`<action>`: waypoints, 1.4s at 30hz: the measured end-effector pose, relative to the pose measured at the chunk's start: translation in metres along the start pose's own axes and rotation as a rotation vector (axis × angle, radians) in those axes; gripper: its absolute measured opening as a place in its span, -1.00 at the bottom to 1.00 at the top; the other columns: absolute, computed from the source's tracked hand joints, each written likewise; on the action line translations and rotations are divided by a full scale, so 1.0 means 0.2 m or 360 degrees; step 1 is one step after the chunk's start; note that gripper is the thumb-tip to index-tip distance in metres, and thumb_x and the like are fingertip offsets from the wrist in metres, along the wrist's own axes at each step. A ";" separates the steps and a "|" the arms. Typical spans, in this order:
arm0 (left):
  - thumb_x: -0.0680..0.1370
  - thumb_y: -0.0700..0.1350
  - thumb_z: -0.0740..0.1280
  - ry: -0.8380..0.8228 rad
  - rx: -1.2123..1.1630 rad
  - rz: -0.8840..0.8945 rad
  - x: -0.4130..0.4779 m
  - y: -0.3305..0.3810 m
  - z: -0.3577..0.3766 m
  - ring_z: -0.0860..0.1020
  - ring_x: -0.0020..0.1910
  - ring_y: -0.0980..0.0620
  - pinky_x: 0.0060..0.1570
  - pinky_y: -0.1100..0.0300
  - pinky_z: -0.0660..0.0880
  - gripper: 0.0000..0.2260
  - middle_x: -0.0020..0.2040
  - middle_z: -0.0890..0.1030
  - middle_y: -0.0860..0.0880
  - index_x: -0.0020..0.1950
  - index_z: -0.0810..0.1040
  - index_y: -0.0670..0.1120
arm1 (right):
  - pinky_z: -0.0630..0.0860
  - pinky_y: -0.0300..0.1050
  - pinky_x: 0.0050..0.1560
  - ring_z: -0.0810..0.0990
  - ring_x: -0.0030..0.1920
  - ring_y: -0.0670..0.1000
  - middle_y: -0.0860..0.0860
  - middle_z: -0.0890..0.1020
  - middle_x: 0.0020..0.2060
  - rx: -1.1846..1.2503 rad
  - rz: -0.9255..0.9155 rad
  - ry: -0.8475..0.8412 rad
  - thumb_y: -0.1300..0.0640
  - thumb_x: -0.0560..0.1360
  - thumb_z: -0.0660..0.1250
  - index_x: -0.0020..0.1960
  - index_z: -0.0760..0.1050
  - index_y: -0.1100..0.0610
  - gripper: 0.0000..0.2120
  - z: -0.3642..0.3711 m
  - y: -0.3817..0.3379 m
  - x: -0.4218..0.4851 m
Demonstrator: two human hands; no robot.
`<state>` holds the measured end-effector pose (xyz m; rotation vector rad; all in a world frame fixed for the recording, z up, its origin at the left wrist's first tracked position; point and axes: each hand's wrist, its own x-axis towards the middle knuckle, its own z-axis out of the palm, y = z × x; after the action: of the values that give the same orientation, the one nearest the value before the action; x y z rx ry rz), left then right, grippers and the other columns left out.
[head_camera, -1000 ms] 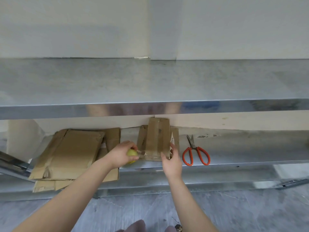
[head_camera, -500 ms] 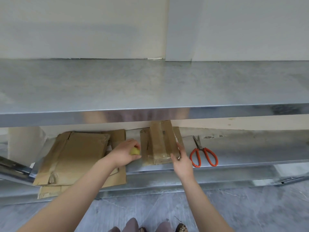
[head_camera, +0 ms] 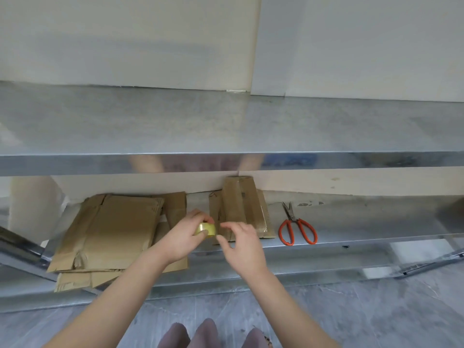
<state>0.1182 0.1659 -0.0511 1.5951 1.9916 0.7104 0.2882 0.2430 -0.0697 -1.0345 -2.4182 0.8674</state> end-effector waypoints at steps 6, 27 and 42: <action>0.55 -0.15 0.35 0.0100 0.0016 0.0146 -0.11 0.02 0.01 0.40 0.09 0.17 0.13 0.55 0.19 -0.79 0.08 0.44 0.06 0.18 0.52 -0.08 | 0.53 -0.31 -0.11 0.60 -0.21 -0.20 -0.13 0.64 -0.23 0.0488 0.0323 -0.0009 0.07 0.47 0.45 0.00 0.60 0.04 -0.87 0.06 -0.08 0.03; 0.42 0.15 0.39 0.0381 0.0821 0.0260 -0.30 -0.25 0.02 0.61 -0.13 -0.03 0.08 0.08 0.39 -0.64 -0.17 0.67 0.04 0.10 0.63 -0.03 | 0.49 -0.15 -0.11 0.50 -0.13 -0.13 -0.16 0.55 -0.20 0.0306 0.0062 0.0072 0.06 0.55 0.33 -0.12 0.49 0.00 -0.92 0.20 -0.12 -0.10; 0.46 0.24 0.32 0.0022 0.0756 -0.0202 -0.23 -0.52 -0.03 0.44 0.25 -0.02 0.27 0.10 0.16 -0.53 0.16 0.60 0.06 0.27 0.49 0.02 | 0.42 -0.20 -0.21 0.51 -0.28 -0.14 -0.15 0.53 -0.35 0.0438 0.0493 -0.0034 0.16 0.56 0.33 -0.19 0.43 -0.01 -0.83 0.51 -0.12 -0.01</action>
<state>0.0476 0.1011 -0.1125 1.6931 2.3702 0.2046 0.2222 0.1887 -0.1299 -1.3115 -2.1060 1.2772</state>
